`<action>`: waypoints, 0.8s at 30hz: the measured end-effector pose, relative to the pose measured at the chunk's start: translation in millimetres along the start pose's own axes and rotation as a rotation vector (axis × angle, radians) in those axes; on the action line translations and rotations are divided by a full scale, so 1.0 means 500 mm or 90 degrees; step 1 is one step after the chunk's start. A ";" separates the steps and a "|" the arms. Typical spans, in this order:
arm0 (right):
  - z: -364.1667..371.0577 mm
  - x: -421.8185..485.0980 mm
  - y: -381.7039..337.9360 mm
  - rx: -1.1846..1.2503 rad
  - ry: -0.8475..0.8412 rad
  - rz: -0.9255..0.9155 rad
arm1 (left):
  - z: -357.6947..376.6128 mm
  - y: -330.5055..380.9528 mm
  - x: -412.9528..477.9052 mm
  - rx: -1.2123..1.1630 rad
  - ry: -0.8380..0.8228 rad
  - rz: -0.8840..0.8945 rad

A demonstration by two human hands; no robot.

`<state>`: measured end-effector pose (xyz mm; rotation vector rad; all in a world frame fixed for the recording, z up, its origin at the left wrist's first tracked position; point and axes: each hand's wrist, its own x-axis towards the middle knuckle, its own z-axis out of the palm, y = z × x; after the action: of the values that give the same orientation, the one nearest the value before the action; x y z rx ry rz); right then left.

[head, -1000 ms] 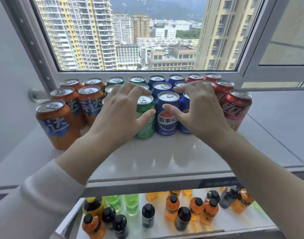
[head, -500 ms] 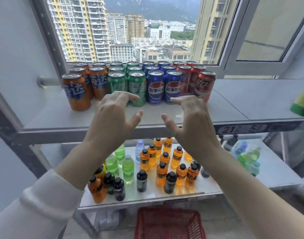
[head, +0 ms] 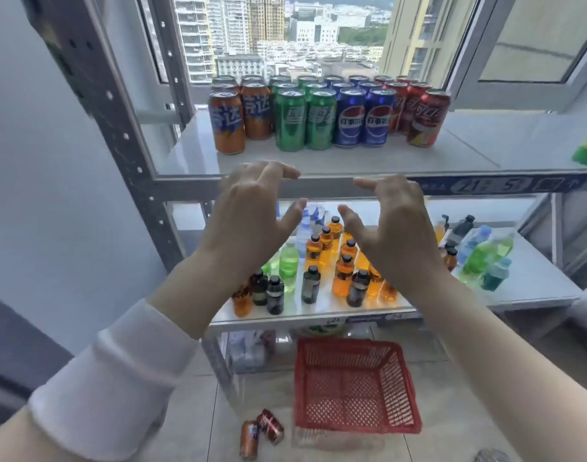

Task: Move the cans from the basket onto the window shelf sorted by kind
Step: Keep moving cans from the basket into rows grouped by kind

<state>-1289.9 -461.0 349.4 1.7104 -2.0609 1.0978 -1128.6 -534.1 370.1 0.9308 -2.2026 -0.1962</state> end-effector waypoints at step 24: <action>0.514 -0.568 0.033 0.099 -0.419 0.195 | 0.288 -0.411 -0.545 -0.061 -0.331 -0.416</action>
<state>-1156.1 -425.3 -8.3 2.0874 -2.7679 0.8558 -980.6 -518.9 30.6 1.6633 -2.2197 -0.9300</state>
